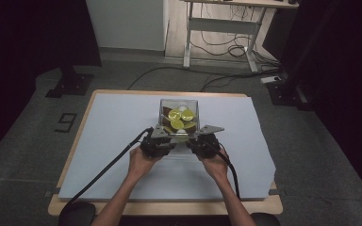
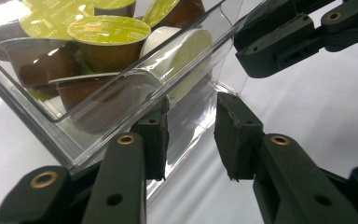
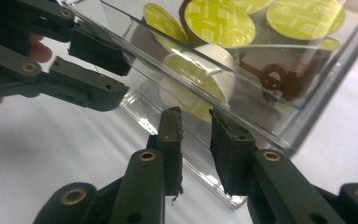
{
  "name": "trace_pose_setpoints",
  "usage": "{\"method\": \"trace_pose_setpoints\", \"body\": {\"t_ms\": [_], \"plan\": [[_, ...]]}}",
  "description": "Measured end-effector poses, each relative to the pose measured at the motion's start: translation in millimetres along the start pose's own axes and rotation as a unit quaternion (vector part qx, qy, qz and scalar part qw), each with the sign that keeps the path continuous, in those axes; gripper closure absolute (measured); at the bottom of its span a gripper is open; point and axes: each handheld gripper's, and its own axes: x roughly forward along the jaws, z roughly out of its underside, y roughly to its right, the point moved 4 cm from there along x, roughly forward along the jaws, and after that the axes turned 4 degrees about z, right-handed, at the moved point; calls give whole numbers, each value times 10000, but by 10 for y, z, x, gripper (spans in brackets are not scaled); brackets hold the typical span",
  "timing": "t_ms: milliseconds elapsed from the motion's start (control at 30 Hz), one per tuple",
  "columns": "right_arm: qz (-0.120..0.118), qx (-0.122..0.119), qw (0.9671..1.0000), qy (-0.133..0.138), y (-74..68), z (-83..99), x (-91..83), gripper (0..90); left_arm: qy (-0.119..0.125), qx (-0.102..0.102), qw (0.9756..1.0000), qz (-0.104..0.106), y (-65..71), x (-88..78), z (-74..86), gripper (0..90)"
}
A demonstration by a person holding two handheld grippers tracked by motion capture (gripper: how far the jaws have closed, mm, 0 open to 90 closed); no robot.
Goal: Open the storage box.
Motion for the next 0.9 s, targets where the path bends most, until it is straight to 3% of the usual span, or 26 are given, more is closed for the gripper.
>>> {"method": "trace_pose_setpoints", "body": {"t_ms": [267,600,900], "plan": [[-31,-131,9999,11,-69,-39,43,756,51,36,9999,-115,10,8,0,689],[-217,-32,9997,108,-45,-26,42,756,111,56,9997,-200,21,1,6,714],[-259,-129,9995,80,-89,-20,-11,740,208,-5,9998,23,53,-54,37,730]]}}
